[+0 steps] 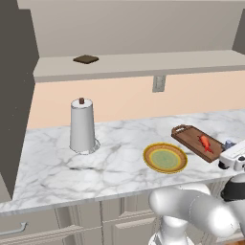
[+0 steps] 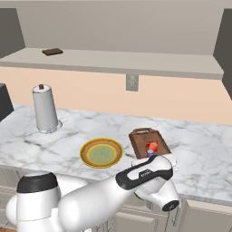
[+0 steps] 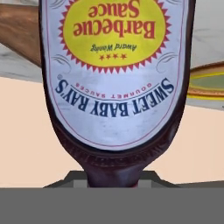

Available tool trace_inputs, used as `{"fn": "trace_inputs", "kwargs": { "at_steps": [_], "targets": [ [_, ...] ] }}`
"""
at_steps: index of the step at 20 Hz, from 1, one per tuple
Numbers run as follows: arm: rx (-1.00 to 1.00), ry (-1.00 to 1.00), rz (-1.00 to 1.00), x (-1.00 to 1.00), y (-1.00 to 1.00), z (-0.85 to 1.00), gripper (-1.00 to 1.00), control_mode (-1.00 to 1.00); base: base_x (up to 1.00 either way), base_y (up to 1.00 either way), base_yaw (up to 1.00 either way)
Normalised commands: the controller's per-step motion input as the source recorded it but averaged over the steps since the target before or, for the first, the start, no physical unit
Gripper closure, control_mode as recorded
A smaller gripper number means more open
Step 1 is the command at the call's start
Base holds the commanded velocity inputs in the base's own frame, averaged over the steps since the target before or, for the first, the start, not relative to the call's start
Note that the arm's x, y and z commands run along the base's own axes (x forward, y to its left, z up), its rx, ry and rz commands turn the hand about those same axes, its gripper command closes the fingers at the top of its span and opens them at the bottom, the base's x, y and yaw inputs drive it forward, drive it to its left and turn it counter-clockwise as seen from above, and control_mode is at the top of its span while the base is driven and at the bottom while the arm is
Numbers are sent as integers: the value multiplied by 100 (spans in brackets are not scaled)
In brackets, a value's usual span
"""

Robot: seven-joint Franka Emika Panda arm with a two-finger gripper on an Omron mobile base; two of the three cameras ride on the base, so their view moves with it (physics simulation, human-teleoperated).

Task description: Pick the fish from the plate and place it on the cutting board. Then pick the condiment bottle from the cabinet and place it next to the cutting board.

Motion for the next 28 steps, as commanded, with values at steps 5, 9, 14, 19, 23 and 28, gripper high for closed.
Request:
{"fn": "trace_inputs", "kwargs": {
  "at_steps": [5, 9, 14, 19, 23, 28],
  "targets": [
    [3, 0, 0, 6, -11, -16, 100, -100, 0, 0, 0],
    [2, 0, 0, 8, -8, -16, 100, -100, 0, 0, 0],
    [1, 0, 0, 13, -2, -16, 100, -100, 0, 0, 0],
    [1, 0, 0, 17, 0, -19, 100, -100, 0, 0, 0],
    [0, 0, 0, 11, -2, -19, 100, -100, 0, 0, 0],
    [1, -1, 0, -1, -21, -15, 100, -100, 0, 0, 0]
  ]
}}
